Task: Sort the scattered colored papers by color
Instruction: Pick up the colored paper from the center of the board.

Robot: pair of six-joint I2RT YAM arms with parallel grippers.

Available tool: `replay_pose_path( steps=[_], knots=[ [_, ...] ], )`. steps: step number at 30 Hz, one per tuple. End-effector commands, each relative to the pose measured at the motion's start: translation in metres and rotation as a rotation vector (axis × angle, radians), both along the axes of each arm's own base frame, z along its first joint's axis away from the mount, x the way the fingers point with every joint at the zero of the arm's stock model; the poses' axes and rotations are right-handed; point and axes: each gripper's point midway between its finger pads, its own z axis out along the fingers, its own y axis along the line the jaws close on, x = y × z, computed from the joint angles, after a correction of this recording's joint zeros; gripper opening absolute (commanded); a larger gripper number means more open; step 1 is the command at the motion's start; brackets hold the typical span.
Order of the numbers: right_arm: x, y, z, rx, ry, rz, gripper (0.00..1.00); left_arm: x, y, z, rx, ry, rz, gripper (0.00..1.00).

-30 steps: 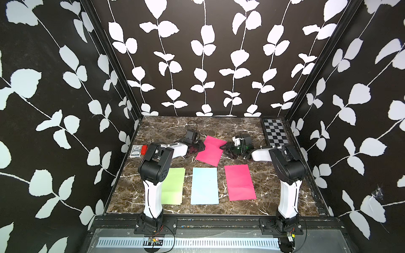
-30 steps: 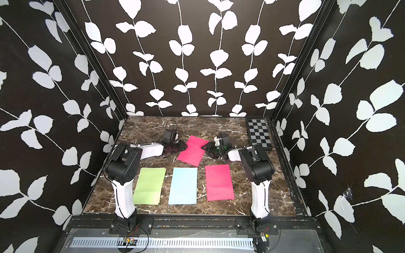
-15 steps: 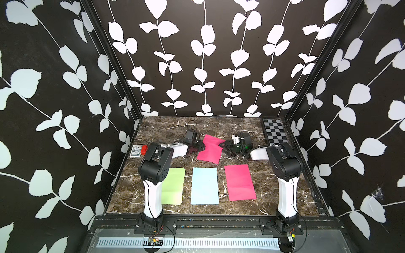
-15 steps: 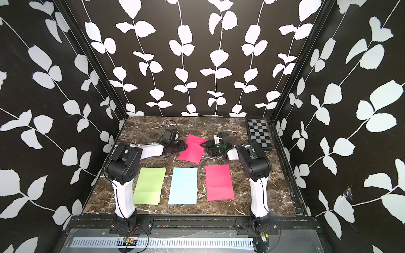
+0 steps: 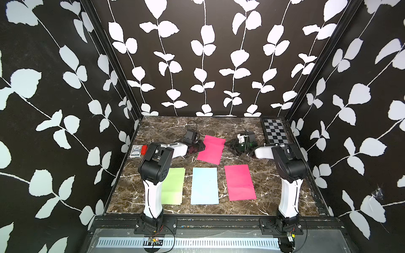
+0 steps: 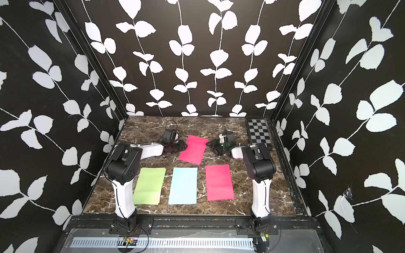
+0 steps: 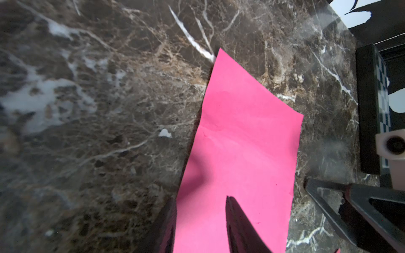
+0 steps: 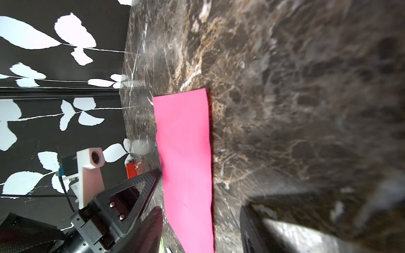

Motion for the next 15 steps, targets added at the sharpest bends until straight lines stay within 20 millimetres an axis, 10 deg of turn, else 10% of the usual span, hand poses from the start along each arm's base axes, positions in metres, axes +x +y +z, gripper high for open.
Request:
replay_pose_path(
  steps=[1,15],
  knots=[
    [0.007,-0.001,-0.011,-0.049,0.021,0.02,0.57,-0.012,0.007,-0.024,0.031,0.081,0.001,0.4],
    [0.044,-0.002,-0.043,-0.159,0.04,0.054,0.56,-0.012,0.006,-0.022,0.021,0.085,-0.002,0.4]
  ],
)
